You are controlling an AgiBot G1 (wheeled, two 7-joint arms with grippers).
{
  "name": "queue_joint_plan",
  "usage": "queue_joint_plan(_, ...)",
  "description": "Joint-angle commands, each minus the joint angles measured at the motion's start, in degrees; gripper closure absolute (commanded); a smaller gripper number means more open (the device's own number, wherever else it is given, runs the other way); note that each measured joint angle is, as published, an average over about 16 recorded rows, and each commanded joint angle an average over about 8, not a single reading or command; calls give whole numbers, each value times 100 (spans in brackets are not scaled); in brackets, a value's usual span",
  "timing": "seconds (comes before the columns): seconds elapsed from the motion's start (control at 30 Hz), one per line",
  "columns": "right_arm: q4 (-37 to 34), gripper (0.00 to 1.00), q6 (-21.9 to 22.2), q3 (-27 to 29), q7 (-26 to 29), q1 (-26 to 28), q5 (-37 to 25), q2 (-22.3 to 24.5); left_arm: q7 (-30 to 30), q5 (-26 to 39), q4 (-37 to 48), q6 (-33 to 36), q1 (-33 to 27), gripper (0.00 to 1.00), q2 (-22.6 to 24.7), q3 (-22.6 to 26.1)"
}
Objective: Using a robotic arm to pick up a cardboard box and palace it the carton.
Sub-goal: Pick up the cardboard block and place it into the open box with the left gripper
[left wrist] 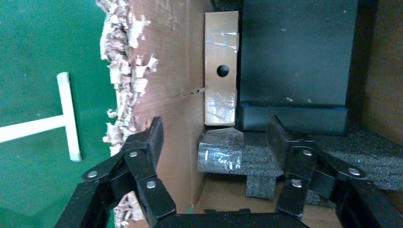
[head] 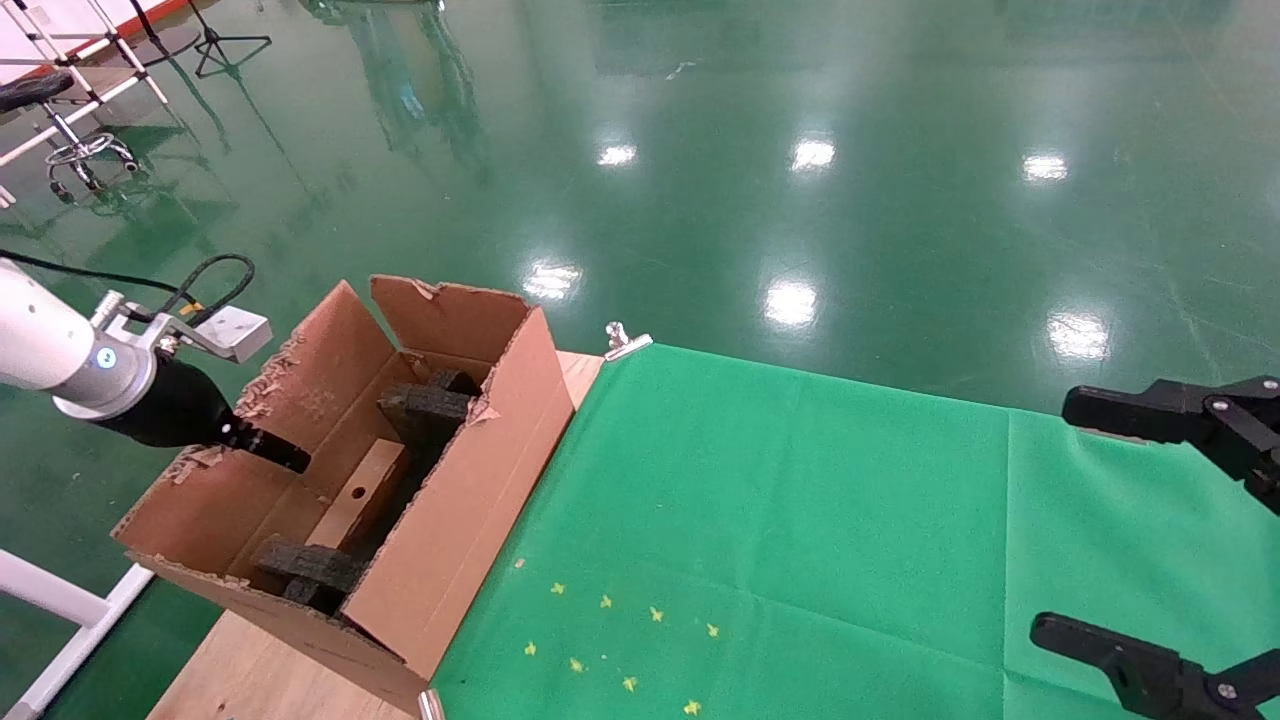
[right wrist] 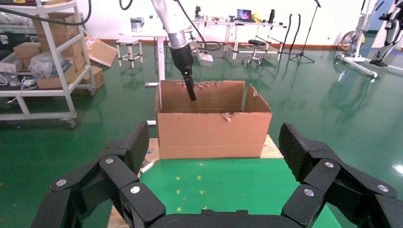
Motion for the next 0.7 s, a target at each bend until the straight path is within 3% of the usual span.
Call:
queue_joint_plan(0.03, 0, 0, 0, 0, 0, 0, 0, 0, -4, 0, 9, -5, -1, 0, 8, 1)
queue_joint_plan(0.33, -1, 0, 0, 0, 0, 0, 0, 0, 376, -336, -1003, 4, -573, 0, -459, -292)
queue_joint_plan(0.7, -2, 0, 2, 0, -1, -1, 0, 1, 146, -327, -2219, 129, -865, 0, -748, -302)
